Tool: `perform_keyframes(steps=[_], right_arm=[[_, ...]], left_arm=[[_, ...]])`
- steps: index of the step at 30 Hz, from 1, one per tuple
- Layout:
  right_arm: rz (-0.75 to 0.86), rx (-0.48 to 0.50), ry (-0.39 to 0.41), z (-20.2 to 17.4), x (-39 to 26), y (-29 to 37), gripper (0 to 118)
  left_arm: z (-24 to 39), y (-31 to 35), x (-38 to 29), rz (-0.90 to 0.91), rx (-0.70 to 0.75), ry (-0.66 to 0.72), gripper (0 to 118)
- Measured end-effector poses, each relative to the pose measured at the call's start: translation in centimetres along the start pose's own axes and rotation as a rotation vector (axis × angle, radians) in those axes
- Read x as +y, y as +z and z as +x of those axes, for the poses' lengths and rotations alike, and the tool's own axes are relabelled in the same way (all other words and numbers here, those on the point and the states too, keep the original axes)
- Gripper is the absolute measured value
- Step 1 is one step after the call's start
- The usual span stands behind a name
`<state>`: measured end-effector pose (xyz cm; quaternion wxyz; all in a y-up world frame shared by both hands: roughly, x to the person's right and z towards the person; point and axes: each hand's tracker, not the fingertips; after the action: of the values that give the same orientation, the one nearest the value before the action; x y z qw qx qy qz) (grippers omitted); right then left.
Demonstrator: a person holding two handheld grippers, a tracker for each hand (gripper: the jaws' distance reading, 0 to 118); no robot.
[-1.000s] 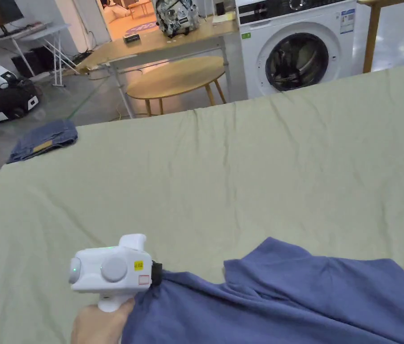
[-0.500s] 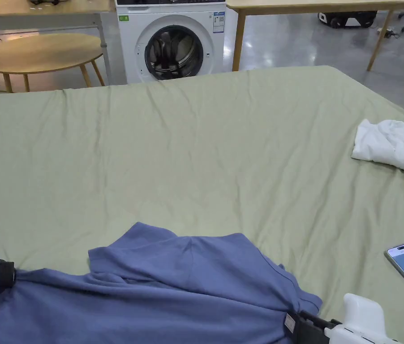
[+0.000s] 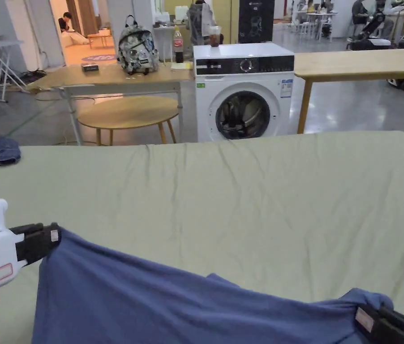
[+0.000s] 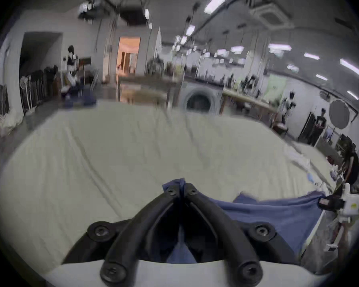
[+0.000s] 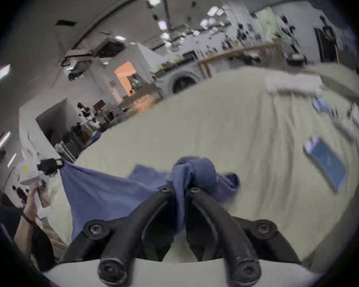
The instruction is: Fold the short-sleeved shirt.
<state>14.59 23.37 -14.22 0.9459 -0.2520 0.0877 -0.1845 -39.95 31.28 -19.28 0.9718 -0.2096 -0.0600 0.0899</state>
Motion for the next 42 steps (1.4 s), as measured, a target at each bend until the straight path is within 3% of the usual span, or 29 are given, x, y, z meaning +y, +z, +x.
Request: perform_keyframes(steps=[7,15,19,23,31,38,42], right_arm=[[0.21,0.048,0.204,-6.1,13.6,-0.6,7],[0.295,0.083,0.253,-11.7,27.5,-3.6,7],[0.327,0.042,0.306,-14.4,32.9,-5.2,7],[0.342,0.012,0.294,-15.7,36.8,-7.0,7],[0.263,-0.073,0.317,-15.6,37.1,-13.4,7],[0.157,-0.126,0.329,-11.3,30.3,-20.6,7],[0.096,-0.102,0.3,-7.4,24.0,-21.1,7]], left_arm=[[-0.7,8.6,11.0,0.308,0.038,-0.064,0],[-0.2,8.5,20.9,0.421,0.14,-0.124,0],[0.0,6.7,24.6,0.439,0.146,-0.094,0],[0.0,5.0,27.4,0.433,0.174,-0.108,0],[-0.6,-1.6,25.2,0.336,0.184,-0.093,0],[-3.3,-8.2,16.3,0.164,0.172,0.004,0],[-3.8,-8.4,8.4,0.104,0.143,0.072,0]])
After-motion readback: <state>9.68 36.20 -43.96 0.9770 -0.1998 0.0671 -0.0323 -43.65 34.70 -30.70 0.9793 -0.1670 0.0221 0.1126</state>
